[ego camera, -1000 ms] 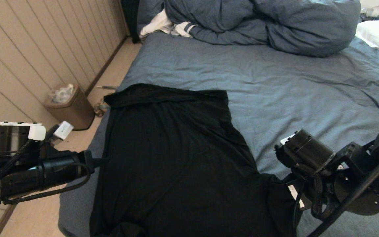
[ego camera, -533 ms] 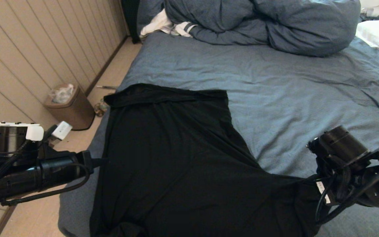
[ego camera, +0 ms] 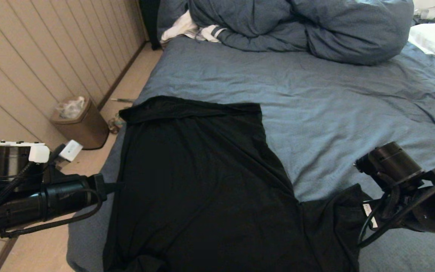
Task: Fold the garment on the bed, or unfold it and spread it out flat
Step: Unford the black T-shirt
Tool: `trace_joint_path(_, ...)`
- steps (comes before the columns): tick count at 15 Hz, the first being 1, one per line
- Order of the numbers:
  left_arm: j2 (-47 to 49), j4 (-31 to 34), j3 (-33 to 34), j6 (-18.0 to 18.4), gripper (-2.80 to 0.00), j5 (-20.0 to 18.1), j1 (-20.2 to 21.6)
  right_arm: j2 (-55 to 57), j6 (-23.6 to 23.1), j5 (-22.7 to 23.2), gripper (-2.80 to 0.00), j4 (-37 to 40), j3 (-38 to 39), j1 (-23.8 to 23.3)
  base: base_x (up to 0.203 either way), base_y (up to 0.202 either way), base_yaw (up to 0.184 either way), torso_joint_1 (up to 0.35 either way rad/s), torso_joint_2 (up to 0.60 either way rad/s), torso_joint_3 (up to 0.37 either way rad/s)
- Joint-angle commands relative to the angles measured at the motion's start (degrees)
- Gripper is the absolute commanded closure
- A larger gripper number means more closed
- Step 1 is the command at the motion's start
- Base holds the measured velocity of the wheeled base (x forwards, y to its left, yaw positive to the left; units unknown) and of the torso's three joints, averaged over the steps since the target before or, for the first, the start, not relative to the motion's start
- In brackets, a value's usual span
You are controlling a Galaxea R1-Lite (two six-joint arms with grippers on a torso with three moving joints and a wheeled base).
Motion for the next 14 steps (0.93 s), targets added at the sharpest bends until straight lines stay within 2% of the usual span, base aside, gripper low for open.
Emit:
trace_joint_path(1, 0.0, -0.2, 0.0, -0.2, 0.00, -0.1, 0.0, -0.5, 0.1, -0.1, -2.80, 0.0, -0.6, -0.6, 0.000, 0.000, 0.000, 0.000, 0.00, 0.000)
trace_joint_path(4, -0.2, -0.2, 0.0, -0.2, 0.00, -0.1, 0.0, -3.8, 0.0, 2.7, -2.80, 0.2, -2.4, -1.1, 0.000, 0.000, 0.000, 0.000, 0.00, 0.000)
trace_joint_path(5, -0.4, -0.2, 0.0, -0.2, 0.00, -0.2, -0.3, -5.4, 0.0, 4.8, 0.00, 0.5, -2.9, -0.7, 0.000, 0.000, 0.000, 0.000, 0.00, 0.000)
trace_joint_path(8, -1.9, -0.2, 0.8, -0.2, 0.00, 0.0, -1.9, -7.8, -0.8, 9.3, 0.00, 1.0, -5.3, 1.2, 0.000, 0.000, 0.000, 0.000, 0.00, 0.000)
trace_joint_path(10, -5.3, 0.3, 1.8, -0.2, 0.00, 0.3, -1.9, -7.4, -1.0, 9.7, 0.00, 2.0, -6.6, 1.2, 0.000, 0.000, 0.000, 0.000, 0.00, 0.000)
trace_joint_path(14, -13.9, 1.1, 11.8, -0.9, 0.00, 0.8, -3.4, -5.9, -0.9, 9.6, 0.00, 3.1, -9.3, 1.1, 0.000, 0.000, 0.000, 0.000, 0.00, 0.000)
